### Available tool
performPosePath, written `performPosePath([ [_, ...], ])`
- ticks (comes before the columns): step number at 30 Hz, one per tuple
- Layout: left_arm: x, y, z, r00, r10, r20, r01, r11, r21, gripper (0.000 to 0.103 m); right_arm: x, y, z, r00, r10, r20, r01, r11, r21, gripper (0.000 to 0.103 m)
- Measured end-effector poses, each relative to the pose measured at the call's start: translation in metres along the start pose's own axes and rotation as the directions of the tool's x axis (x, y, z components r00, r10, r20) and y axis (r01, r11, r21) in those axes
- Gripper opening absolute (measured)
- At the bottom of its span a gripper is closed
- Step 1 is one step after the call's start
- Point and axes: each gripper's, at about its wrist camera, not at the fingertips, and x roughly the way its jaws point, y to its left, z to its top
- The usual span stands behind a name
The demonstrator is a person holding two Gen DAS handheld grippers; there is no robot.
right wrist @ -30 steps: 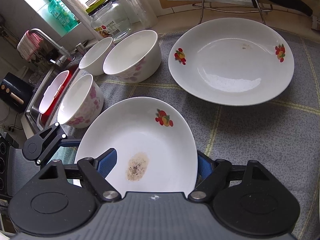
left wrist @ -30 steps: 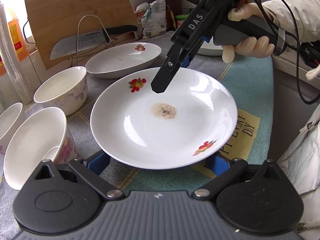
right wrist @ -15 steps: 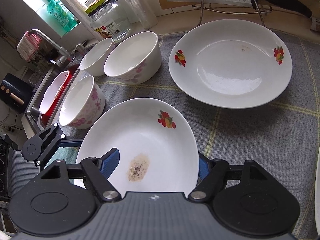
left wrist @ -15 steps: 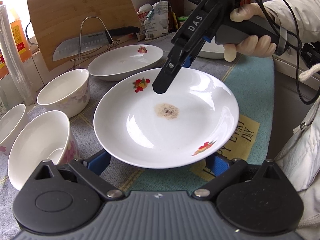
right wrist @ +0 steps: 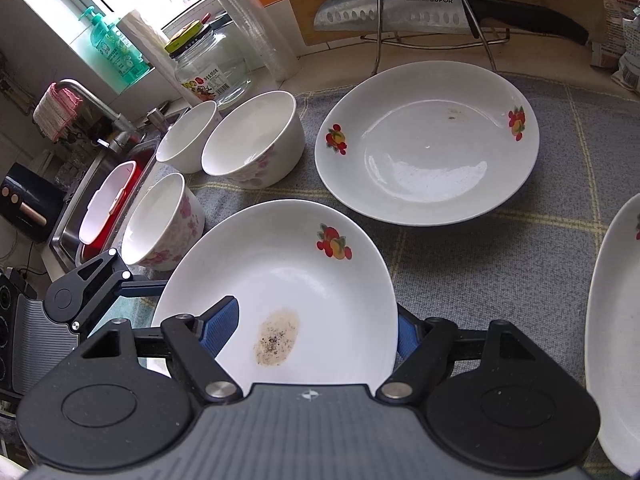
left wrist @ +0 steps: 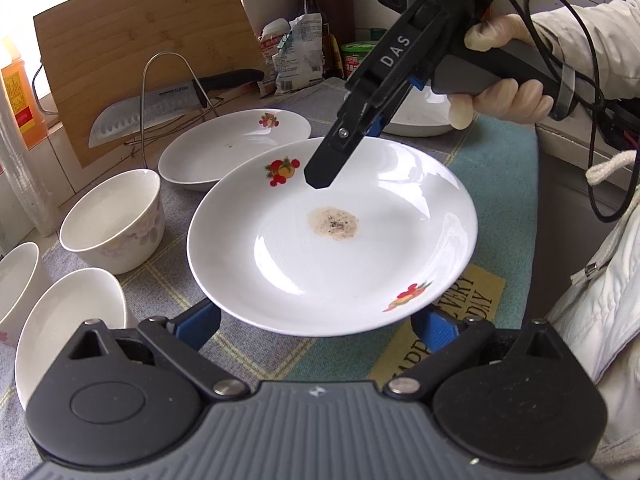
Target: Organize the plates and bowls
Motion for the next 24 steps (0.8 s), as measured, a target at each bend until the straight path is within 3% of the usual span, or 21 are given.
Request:
performPosePath([
  [24, 0.077, -0.021, 0.097, 0.993, -0.118, 0.013, 0.117, 0.99, 0.083, 0.1, -0.105, -0.108, -0.017, 0.987, -0.105, 0.124, 0.091, 0.99, 0.11, 0.083],
])
